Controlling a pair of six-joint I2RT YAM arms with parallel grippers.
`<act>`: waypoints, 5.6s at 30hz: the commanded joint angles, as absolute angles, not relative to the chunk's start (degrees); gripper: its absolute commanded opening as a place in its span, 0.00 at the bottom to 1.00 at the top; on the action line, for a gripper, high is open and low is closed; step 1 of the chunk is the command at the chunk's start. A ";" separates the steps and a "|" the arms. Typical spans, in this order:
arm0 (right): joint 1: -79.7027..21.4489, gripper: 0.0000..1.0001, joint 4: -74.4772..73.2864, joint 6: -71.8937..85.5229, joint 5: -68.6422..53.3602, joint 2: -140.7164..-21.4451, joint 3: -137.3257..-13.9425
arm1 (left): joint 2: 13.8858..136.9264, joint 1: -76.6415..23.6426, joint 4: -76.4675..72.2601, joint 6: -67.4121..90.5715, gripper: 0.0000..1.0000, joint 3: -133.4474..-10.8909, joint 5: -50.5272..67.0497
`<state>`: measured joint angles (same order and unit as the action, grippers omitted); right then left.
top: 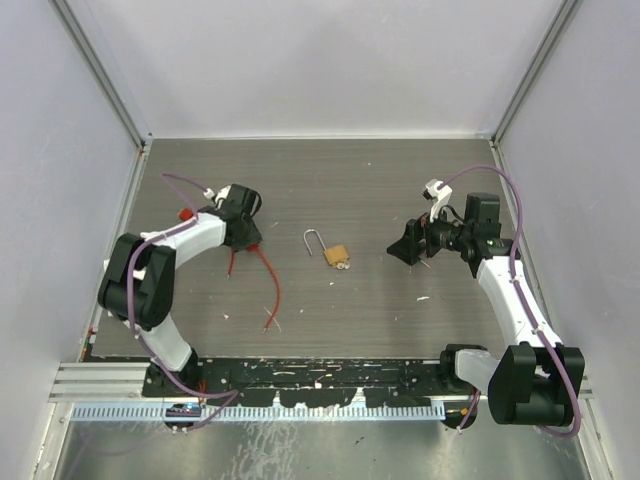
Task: Lock with the key
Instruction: Pick up the lock from the center of the board, then lock the lock.
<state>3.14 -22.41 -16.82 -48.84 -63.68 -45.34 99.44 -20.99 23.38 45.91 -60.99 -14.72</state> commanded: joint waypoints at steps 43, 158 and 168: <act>-13.05 0.96 -27.81 -15.78 -56.84 -62.30 -55.23 | 66.50 -57.29 -34.67 -15.00 0.00 -33.83 11.09; -26.52 0.82 -36.84 -6.73 -47.80 -65.94 -58.63 | 61.66 -64.97 -35.25 -20.94 0.00 -26.48 -0.21; -32.57 0.83 -34.56 -2.54 -36.90 -71.23 -61.26 | 65.36 -66.47 -34.02 -22.11 0.00 -29.70 -4.00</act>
